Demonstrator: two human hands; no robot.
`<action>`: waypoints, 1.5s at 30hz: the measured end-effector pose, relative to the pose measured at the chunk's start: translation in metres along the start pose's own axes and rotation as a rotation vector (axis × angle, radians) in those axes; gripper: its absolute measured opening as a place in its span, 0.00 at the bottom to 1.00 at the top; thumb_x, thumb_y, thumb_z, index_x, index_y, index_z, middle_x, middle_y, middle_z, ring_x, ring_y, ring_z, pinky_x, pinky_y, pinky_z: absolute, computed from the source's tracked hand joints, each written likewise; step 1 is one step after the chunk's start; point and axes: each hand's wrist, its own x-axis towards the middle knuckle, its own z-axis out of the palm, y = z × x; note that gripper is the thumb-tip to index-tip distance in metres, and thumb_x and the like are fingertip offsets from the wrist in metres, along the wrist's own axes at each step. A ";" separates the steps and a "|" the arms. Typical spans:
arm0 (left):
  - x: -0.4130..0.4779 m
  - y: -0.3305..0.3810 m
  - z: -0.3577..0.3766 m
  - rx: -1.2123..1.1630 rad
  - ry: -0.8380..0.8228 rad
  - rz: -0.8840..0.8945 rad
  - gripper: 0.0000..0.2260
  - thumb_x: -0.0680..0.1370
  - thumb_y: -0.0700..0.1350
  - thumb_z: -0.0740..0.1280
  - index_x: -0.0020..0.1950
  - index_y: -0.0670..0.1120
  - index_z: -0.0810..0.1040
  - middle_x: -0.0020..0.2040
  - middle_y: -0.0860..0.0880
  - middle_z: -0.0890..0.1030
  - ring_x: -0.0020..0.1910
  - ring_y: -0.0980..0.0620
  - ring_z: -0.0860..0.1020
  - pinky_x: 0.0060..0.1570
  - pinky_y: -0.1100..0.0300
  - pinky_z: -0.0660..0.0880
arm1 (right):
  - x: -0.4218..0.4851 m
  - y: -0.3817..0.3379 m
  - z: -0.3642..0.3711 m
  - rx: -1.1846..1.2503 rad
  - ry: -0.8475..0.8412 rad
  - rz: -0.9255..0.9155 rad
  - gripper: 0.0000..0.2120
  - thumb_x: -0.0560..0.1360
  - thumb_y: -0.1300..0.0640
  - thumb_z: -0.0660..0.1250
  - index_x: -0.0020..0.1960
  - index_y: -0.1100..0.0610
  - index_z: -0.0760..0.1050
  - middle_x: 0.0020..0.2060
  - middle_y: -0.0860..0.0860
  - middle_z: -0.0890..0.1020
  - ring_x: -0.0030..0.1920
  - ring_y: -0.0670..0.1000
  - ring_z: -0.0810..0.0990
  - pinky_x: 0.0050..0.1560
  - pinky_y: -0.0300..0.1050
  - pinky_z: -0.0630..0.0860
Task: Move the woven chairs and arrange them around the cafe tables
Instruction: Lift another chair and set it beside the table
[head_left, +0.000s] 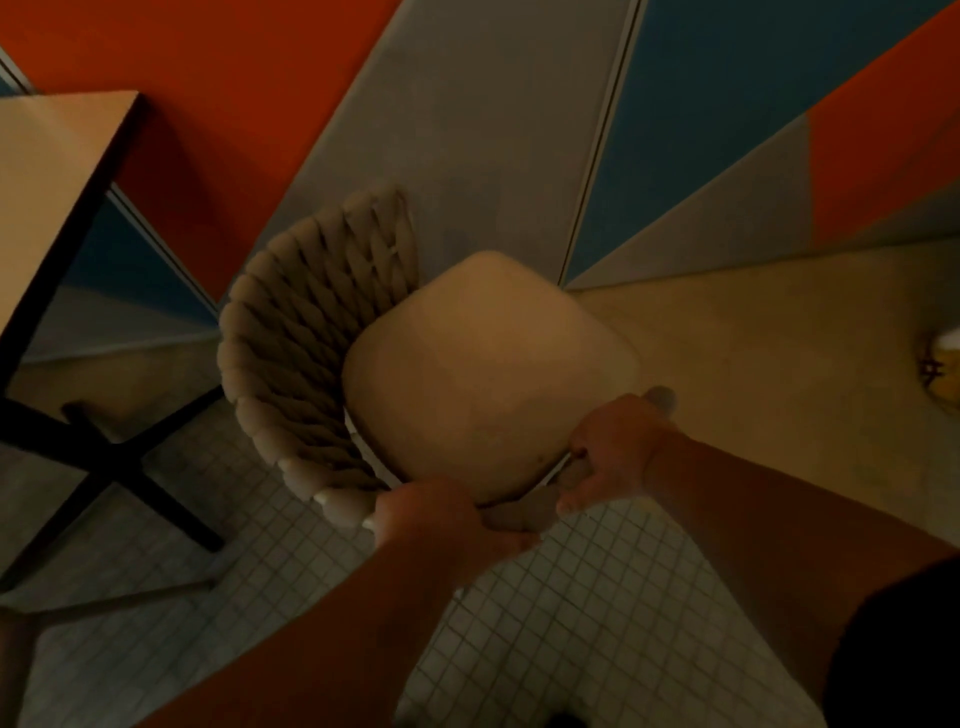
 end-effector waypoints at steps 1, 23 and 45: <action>-0.002 0.007 0.003 -0.001 -0.009 -0.020 0.40 0.58 0.86 0.59 0.46 0.53 0.82 0.40 0.54 0.81 0.45 0.49 0.81 0.52 0.50 0.80 | 0.001 0.006 0.001 -0.010 0.011 -0.013 0.45 0.50 0.10 0.46 0.40 0.47 0.72 0.38 0.44 0.77 0.41 0.51 0.77 0.42 0.46 0.67; -0.021 0.016 -0.003 -0.230 0.017 0.111 0.36 0.73 0.79 0.56 0.63 0.53 0.80 0.60 0.50 0.82 0.61 0.45 0.79 0.62 0.46 0.76 | -0.007 0.018 0.000 -0.031 0.021 0.137 0.69 0.51 0.12 0.23 0.72 0.44 0.74 0.70 0.48 0.76 0.79 0.57 0.62 0.76 0.62 0.50; 0.104 -0.169 -0.081 -0.534 0.432 -0.563 0.46 0.80 0.49 0.71 0.86 0.51 0.41 0.80 0.36 0.59 0.72 0.31 0.68 0.70 0.36 0.69 | 0.014 -0.112 0.006 1.667 0.521 1.459 0.43 0.82 0.56 0.65 0.85 0.46 0.38 0.75 0.62 0.71 0.62 0.69 0.79 0.54 0.63 0.81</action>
